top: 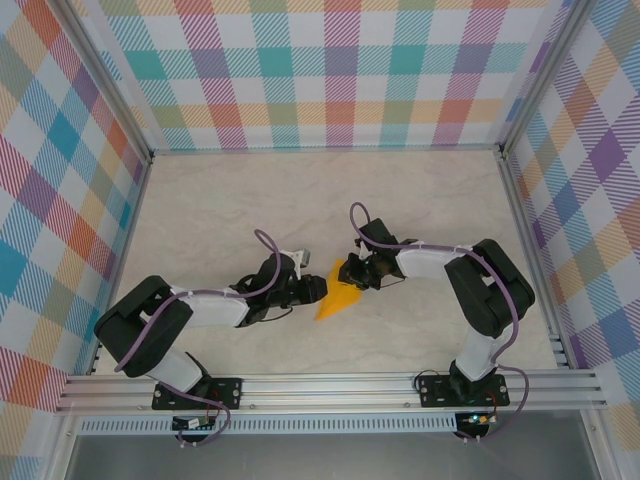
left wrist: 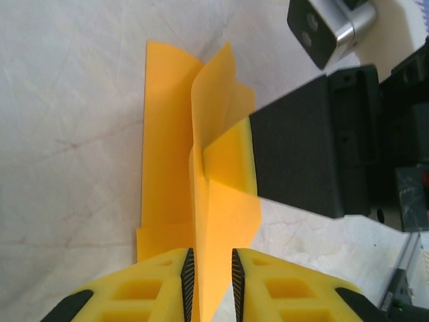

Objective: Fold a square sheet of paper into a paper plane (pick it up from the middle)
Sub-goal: Fourth fold the wing at the center of the table.

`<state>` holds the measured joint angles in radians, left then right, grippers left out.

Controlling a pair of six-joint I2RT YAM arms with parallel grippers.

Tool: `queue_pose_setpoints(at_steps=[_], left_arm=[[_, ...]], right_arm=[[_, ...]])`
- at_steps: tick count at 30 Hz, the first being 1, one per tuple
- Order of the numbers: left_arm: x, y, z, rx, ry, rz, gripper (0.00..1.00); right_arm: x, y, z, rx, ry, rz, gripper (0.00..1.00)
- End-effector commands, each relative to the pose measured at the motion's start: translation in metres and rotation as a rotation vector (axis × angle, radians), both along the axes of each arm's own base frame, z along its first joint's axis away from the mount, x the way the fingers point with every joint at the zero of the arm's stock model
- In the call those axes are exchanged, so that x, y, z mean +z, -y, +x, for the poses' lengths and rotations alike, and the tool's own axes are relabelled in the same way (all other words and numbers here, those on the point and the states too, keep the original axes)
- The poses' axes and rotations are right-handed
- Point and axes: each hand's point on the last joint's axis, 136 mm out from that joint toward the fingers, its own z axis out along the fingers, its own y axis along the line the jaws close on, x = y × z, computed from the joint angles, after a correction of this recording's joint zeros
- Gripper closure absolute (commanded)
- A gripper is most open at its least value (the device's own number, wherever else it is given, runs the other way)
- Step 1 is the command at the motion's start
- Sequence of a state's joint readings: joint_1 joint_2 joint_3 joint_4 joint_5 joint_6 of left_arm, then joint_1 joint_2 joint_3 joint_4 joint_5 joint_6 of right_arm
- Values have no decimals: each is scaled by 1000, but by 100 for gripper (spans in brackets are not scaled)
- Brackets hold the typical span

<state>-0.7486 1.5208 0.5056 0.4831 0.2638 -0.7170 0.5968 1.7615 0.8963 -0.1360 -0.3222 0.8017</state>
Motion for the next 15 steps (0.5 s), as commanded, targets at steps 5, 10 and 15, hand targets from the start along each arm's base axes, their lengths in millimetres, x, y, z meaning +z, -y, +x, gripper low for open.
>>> queue_pose_setpoints(at_steps=[5, 10, 15], left_arm=[[18, 22, -17, -78, -8, -107, 79], [10, 22, -21, -85, -29, -84, 80], [-3, 20, -22, -83, -62, -40, 80]], right_arm=[[4, -2, 5, -13, 5, -11, 81], [2, -1, 5, -15, -2, -21, 81], [1, -1, 5, -18, -11, -27, 81]])
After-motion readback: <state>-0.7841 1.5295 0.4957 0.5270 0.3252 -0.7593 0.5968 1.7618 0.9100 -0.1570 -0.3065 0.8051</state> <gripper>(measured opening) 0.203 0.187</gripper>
